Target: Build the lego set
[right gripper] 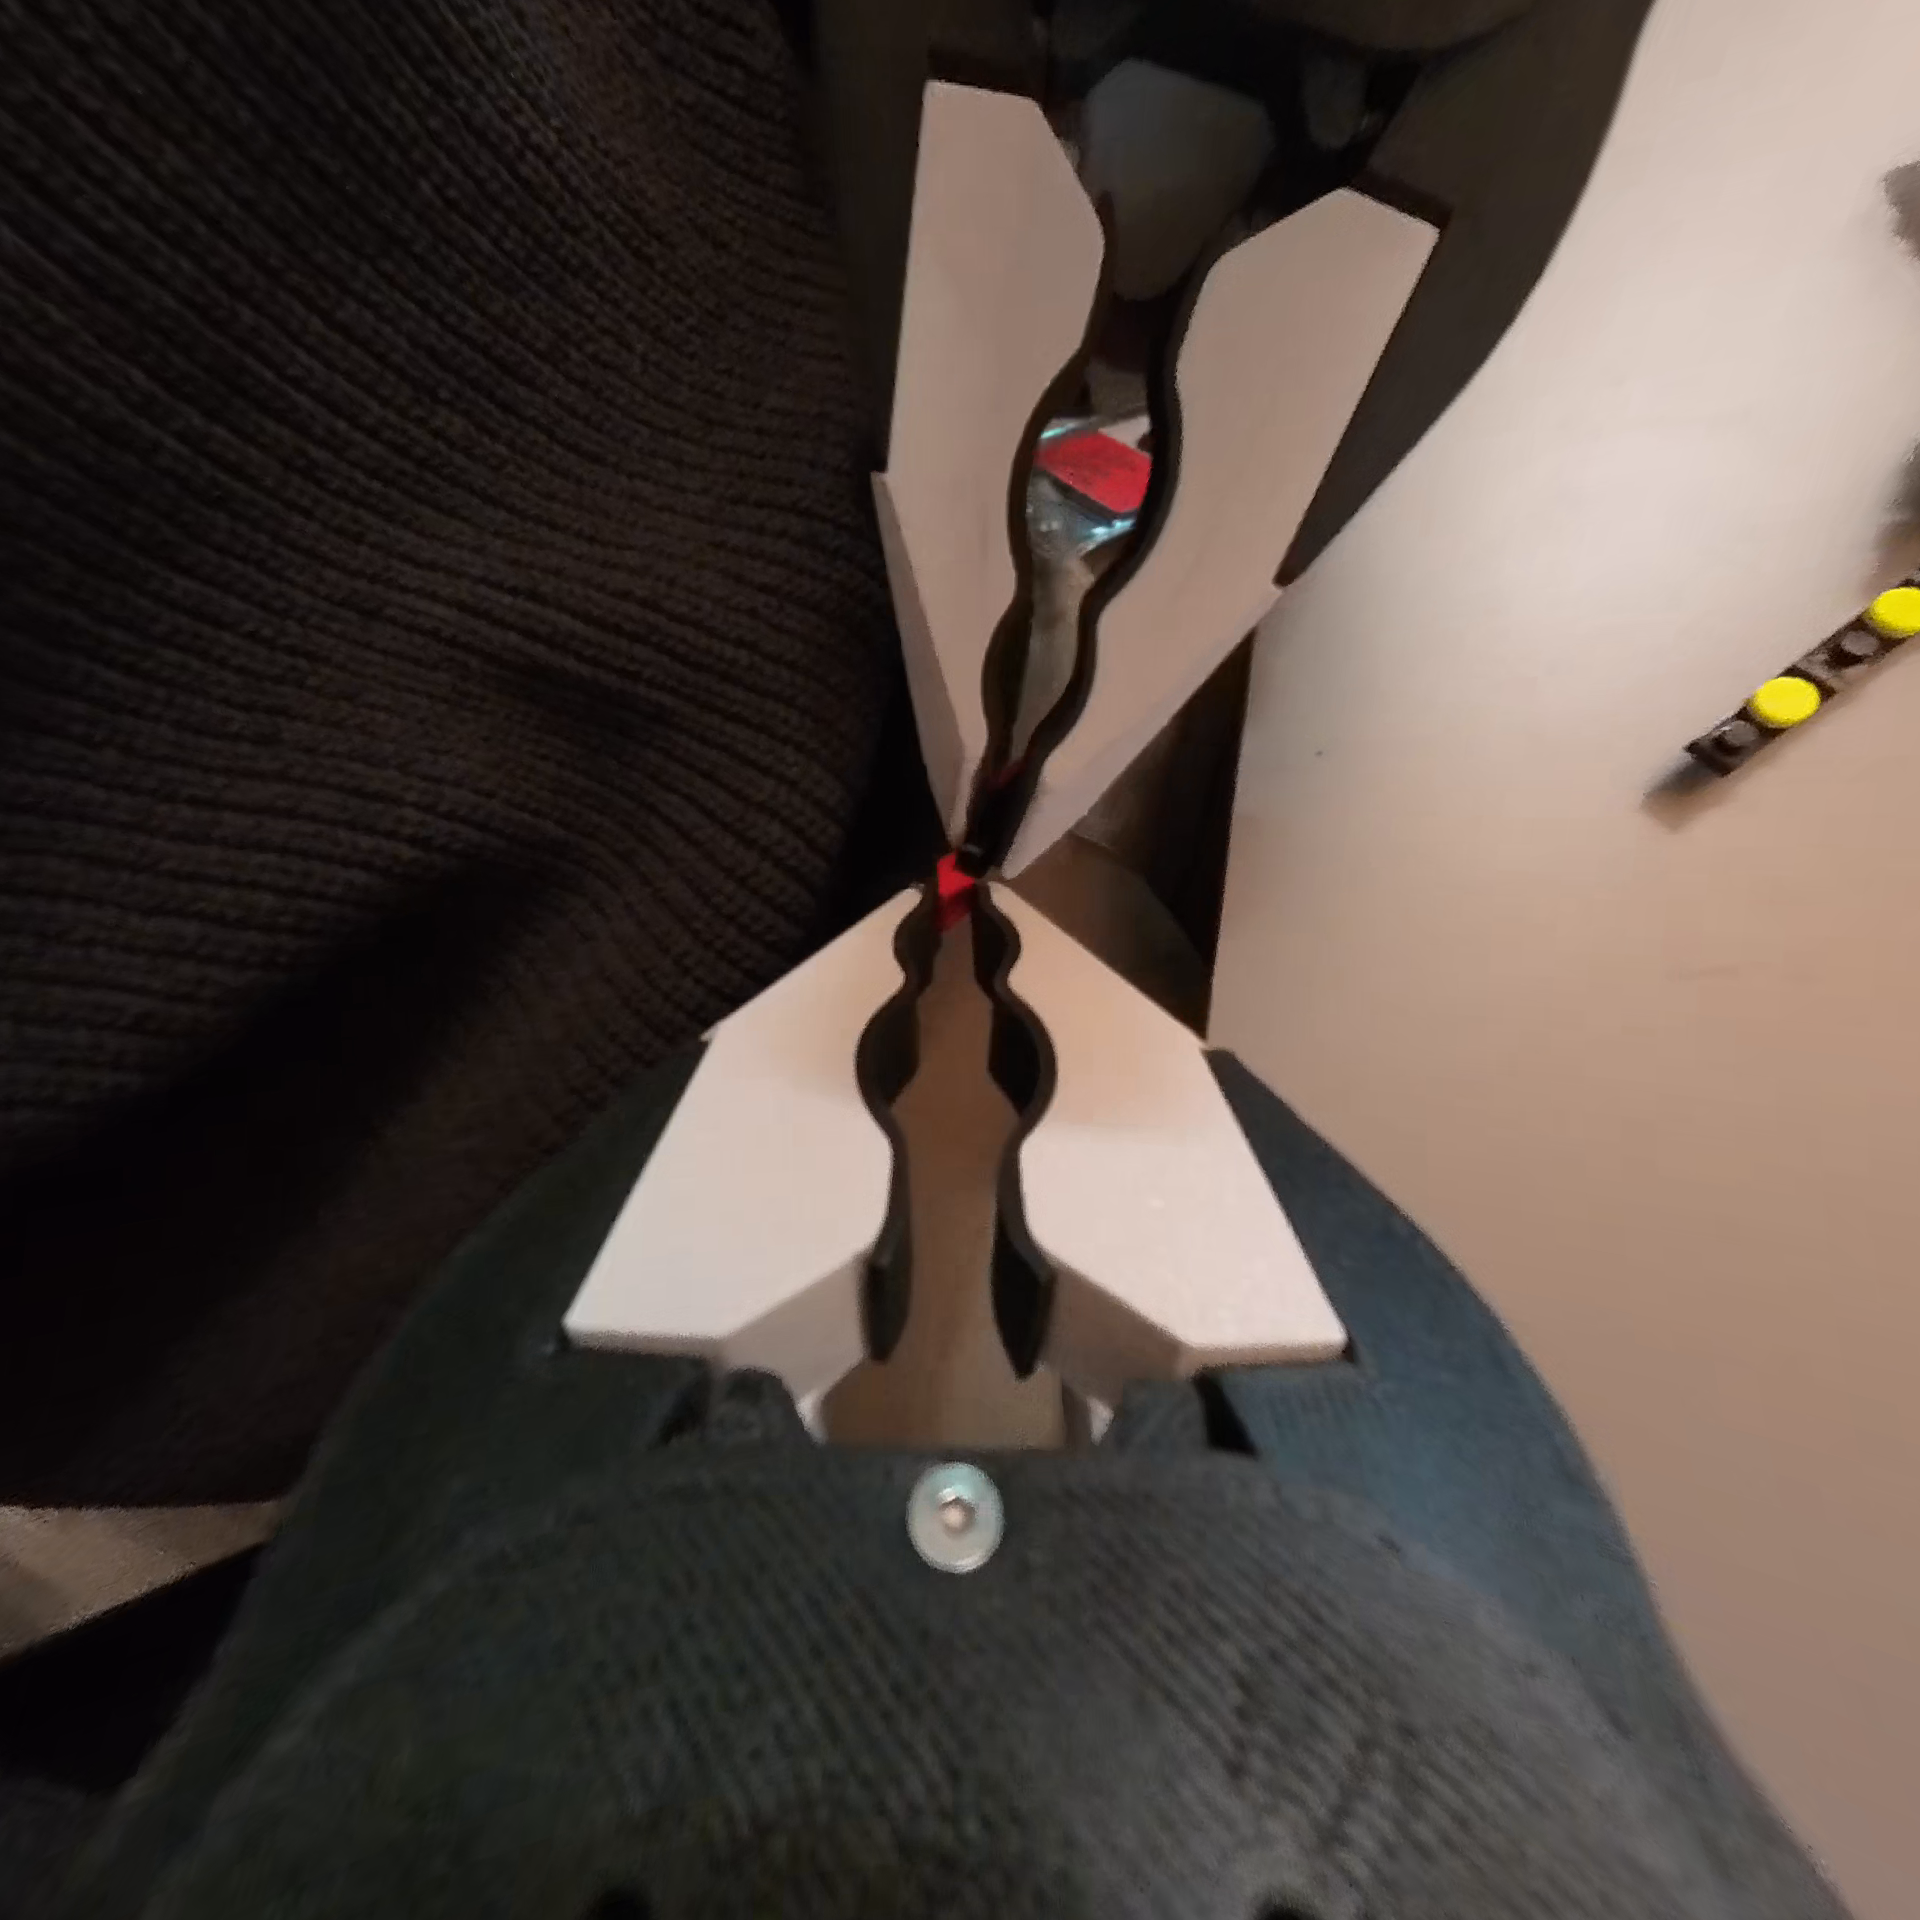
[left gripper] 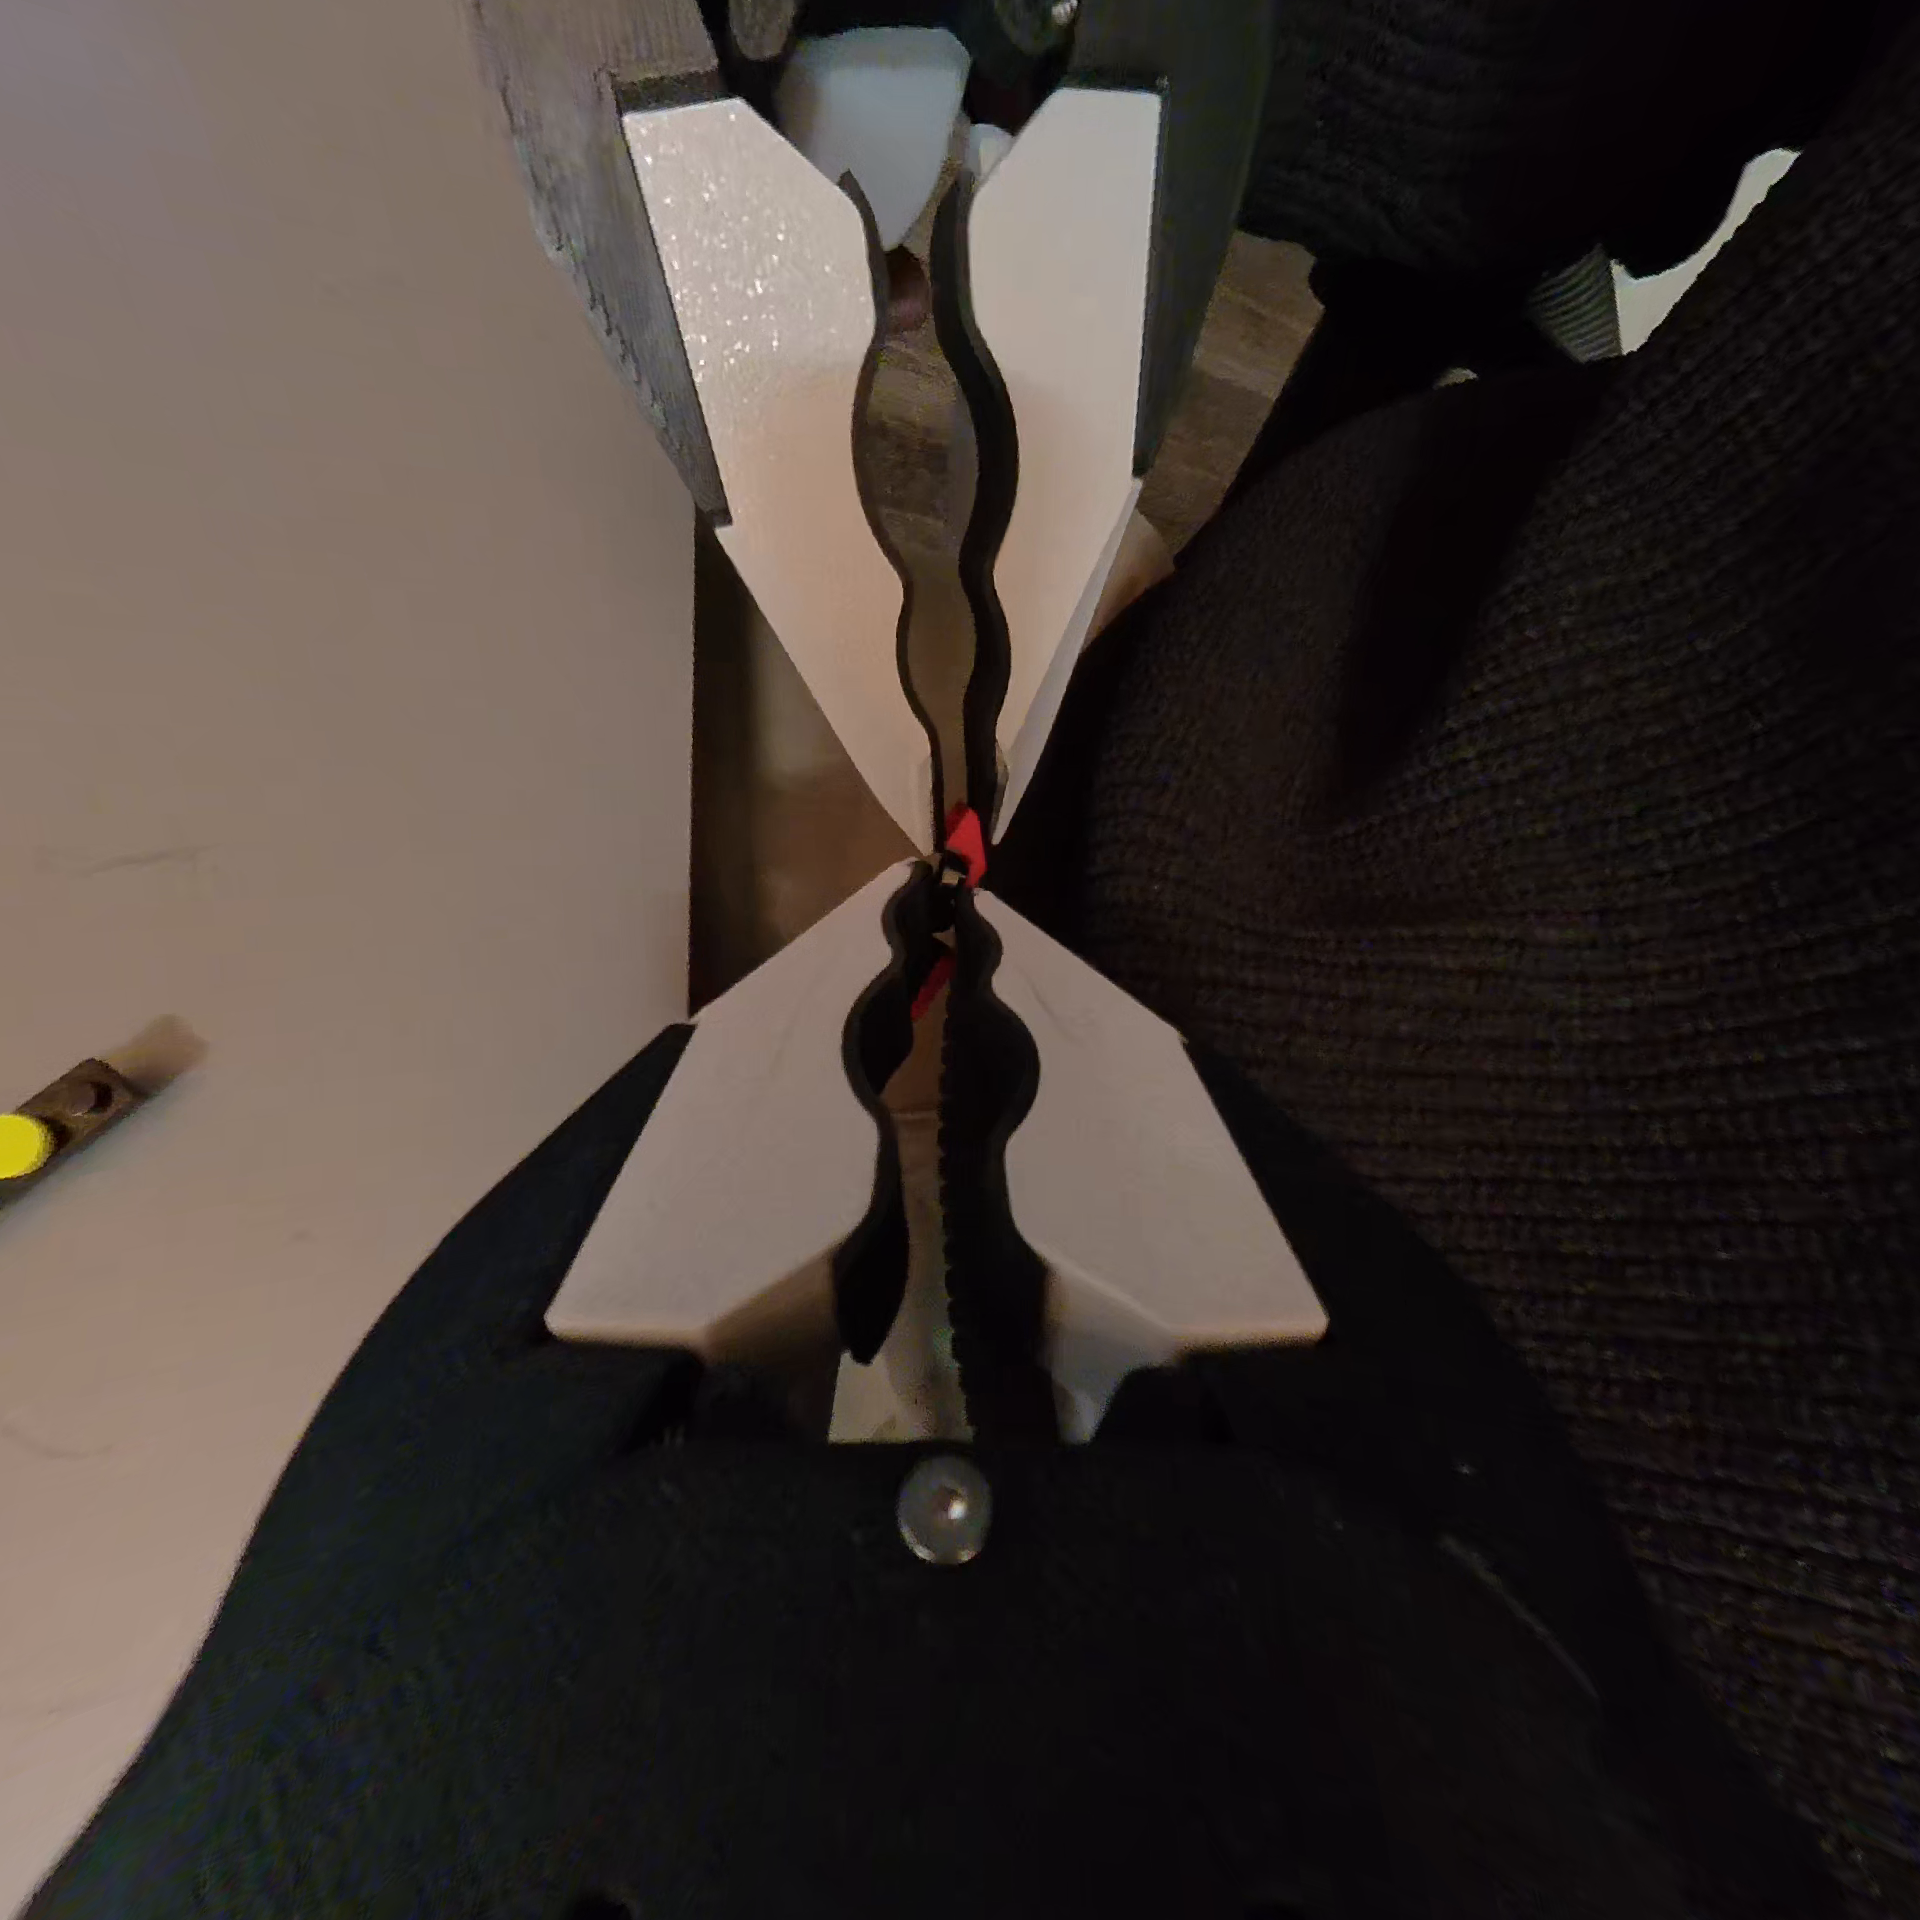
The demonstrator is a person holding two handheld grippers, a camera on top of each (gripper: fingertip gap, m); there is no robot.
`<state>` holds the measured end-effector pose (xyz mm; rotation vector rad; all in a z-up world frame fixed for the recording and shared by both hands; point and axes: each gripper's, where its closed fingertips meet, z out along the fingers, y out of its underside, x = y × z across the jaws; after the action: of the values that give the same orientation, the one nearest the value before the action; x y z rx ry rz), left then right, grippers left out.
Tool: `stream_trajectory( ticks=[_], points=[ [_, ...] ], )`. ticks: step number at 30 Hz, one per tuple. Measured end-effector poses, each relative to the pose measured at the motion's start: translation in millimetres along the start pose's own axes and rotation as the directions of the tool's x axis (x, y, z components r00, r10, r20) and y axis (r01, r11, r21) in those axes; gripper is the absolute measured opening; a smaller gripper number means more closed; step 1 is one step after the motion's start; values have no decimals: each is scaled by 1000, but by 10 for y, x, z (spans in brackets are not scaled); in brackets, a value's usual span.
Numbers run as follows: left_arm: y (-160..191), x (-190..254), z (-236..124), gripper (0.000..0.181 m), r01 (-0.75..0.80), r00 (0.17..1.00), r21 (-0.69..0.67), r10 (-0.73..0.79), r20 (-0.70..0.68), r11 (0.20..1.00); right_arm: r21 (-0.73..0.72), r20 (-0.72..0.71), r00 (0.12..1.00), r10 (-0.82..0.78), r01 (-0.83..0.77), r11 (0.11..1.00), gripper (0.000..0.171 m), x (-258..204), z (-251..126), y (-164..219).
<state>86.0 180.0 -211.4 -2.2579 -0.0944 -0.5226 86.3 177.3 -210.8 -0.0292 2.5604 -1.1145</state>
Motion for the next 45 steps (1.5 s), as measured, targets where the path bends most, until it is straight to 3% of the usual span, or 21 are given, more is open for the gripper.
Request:
stream_trajectory(
  ticks=[11,28,45],
  points=[
    [-49,375,-67,1,98,986,87,-85,-141,991,187,224,972,73,-117,975,5,-390,-89,-230],
    [-71,550,-54,2,131,976,113,-108,-189,985,236,127,984,126,-153,959,5,-530,-48,-249],
    [-27,640,-45,5,130,957,104,-97,-274,986,249,179,971,159,-201,947,5,-586,6,-240]
  ],
)
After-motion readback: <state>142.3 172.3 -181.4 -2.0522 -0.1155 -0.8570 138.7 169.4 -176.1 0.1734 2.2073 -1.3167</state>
